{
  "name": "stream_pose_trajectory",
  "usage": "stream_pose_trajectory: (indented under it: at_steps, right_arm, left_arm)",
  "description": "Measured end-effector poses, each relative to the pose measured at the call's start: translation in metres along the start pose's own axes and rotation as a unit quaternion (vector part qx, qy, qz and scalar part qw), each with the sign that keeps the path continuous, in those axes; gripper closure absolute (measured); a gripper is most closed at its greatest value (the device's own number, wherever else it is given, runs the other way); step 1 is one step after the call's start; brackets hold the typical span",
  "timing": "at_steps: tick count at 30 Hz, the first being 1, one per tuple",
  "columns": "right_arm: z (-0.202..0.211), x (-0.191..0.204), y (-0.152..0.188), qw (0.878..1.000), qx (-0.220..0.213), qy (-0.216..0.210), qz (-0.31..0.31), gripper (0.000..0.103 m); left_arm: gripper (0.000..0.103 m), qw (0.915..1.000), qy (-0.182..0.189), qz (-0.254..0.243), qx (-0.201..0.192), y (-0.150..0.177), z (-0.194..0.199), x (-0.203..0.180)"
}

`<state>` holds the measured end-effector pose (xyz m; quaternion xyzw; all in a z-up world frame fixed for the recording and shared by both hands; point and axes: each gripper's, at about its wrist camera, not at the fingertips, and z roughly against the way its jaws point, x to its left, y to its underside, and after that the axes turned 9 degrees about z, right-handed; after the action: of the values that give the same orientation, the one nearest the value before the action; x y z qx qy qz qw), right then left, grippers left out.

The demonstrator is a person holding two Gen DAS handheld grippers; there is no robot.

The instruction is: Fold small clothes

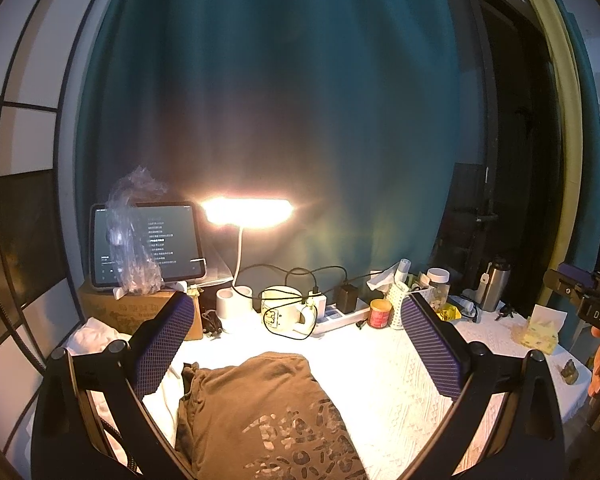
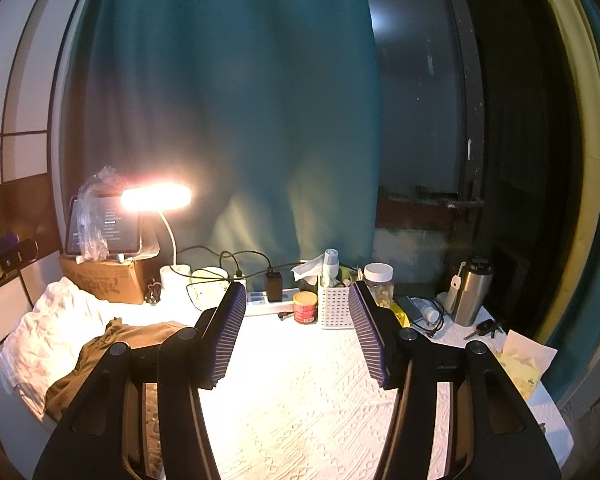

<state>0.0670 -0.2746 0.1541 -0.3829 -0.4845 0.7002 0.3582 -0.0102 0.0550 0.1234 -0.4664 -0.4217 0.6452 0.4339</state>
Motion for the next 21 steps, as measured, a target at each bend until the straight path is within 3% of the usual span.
stream_pose_trajectory:
  at_steps: [21]
  right_arm:
    - [-0.0031,0.0022,-0.0014,1.0,0.007,-0.007,0.008,0.046]
  left_arm:
    - [0.001,1.0,0.0,-0.003,0.004,-0.0006,-0.0014,-0.0027]
